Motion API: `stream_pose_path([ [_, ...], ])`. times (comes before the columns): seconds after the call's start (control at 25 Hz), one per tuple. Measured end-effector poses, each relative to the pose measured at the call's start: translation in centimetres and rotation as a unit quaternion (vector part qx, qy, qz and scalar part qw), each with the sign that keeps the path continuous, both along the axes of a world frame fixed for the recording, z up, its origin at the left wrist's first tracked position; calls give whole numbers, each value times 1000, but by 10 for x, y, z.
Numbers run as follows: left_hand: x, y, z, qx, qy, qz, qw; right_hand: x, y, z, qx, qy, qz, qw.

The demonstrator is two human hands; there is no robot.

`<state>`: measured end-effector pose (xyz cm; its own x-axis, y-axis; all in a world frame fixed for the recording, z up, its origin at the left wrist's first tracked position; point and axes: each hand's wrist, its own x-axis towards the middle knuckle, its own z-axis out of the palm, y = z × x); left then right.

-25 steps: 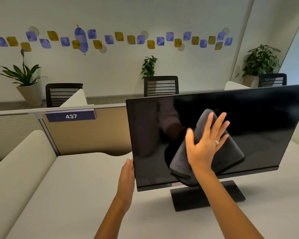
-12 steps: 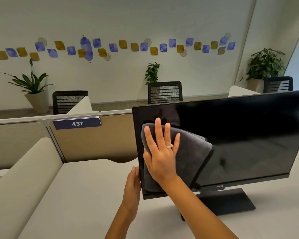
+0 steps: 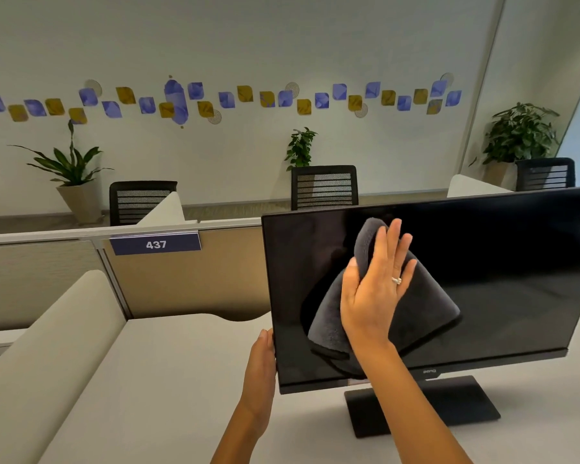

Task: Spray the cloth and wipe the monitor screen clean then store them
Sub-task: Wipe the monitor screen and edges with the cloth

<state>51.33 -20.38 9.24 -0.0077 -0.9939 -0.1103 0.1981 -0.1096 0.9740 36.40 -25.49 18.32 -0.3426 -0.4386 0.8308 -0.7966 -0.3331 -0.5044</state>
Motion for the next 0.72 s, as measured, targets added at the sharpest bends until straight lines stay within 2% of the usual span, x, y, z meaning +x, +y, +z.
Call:
stream_pose_path([
  [0.08, 0, 0, -2, 4, -1, 7, 1000, 3, 6, -21, 19, 2, 16, 1000],
  [0.32, -1, 2, -2, -17, -17, 19, 1000, 18, 21, -84, 56, 119, -8, 991],
  [0.56, 4, 6, -15, -13, 13, 19, 1000, 32, 39, -142, 69, 326, 59, 941],
  [0.72, 6, 6, -18, 0, 1, 6, 1000, 27, 56, -179, 72, 378, 88, 919],
])
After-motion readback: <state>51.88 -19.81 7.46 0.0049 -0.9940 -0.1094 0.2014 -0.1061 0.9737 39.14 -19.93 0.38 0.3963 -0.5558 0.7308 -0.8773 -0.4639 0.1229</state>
